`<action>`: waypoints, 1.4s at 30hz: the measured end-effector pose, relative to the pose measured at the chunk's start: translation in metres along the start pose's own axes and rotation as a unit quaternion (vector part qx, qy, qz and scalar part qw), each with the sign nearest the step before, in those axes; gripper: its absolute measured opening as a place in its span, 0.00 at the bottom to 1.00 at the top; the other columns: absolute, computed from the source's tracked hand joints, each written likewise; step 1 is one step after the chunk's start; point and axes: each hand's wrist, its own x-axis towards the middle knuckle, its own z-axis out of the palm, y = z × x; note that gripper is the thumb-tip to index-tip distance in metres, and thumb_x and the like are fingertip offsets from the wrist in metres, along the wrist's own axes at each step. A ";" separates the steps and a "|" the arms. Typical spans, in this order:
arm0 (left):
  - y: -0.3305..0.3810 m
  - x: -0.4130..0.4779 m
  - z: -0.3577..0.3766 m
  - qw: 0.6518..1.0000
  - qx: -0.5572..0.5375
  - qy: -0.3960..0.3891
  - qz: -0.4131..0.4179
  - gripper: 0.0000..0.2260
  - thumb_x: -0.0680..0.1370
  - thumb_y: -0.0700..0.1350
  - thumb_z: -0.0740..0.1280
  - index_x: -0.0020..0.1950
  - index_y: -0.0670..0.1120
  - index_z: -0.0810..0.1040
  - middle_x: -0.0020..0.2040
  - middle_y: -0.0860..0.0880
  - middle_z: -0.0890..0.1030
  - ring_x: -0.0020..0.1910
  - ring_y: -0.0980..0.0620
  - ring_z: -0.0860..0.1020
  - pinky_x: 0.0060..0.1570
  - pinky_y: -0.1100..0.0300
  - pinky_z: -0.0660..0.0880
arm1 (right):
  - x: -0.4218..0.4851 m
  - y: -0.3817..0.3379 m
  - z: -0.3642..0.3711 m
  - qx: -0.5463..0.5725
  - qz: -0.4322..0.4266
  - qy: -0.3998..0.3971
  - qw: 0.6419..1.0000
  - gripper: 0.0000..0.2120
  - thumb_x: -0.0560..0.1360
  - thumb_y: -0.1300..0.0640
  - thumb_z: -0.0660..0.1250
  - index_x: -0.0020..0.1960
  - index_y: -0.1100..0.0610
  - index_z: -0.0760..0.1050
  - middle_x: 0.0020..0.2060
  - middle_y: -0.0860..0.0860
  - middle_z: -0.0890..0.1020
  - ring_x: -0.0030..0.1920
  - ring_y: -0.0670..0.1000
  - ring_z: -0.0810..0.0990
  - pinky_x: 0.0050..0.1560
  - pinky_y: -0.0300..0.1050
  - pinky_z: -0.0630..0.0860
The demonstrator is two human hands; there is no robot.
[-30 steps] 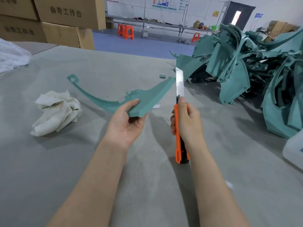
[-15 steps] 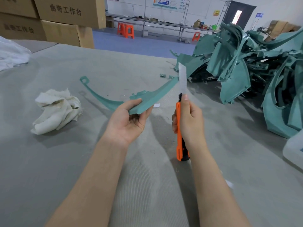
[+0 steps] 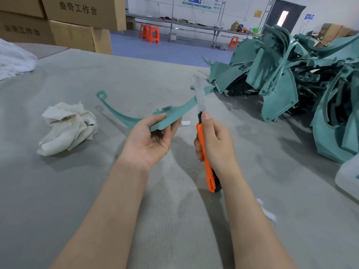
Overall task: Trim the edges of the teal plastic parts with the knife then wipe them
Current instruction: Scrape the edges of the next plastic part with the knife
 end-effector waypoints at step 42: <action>0.007 -0.003 0.005 0.996 -0.074 -0.019 0.052 0.10 0.67 0.32 0.62 0.47 0.33 0.79 0.52 0.39 0.81 0.52 0.43 0.80 0.34 0.56 0.82 | -0.020 -0.008 0.025 -0.104 -0.096 -0.165 0.976 0.21 0.77 0.40 0.57 0.34 0.55 0.67 0.23 0.47 0.70 0.25 0.47 0.68 0.29 0.52 0.70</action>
